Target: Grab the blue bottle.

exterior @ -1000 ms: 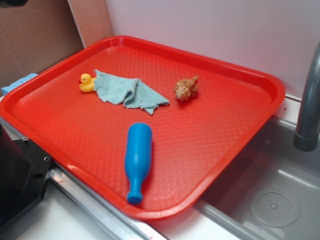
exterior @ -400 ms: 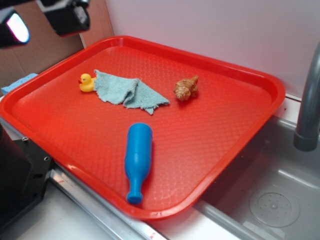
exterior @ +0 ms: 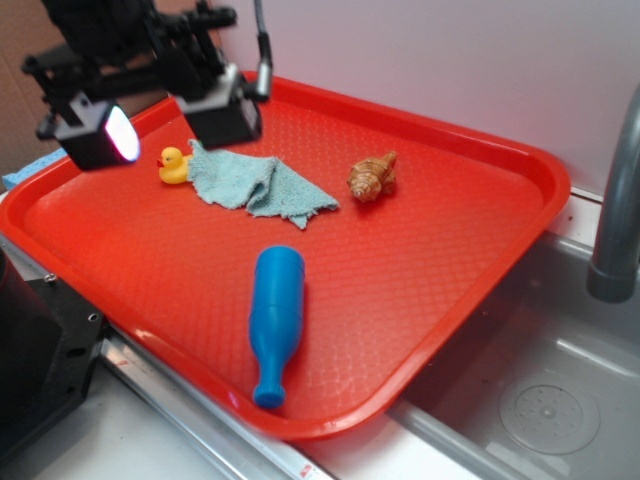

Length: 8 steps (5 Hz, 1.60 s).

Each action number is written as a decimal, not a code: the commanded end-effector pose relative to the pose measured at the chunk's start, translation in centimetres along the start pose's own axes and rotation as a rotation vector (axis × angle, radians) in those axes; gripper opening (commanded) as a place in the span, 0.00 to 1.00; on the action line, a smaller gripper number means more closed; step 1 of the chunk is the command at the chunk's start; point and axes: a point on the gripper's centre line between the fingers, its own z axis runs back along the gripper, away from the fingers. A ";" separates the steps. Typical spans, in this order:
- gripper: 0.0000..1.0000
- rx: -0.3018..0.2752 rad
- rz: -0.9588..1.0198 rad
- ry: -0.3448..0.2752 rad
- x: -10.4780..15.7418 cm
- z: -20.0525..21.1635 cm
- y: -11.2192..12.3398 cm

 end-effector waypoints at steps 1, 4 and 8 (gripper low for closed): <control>1.00 0.015 -0.038 0.030 -0.9 -4.5 -2.1; 1.00 0.101 -0.065 0.057 -2.0 -10.6 -2.6; 0.00 0.082 -0.229 0.065 2.2 -5.1 -1.7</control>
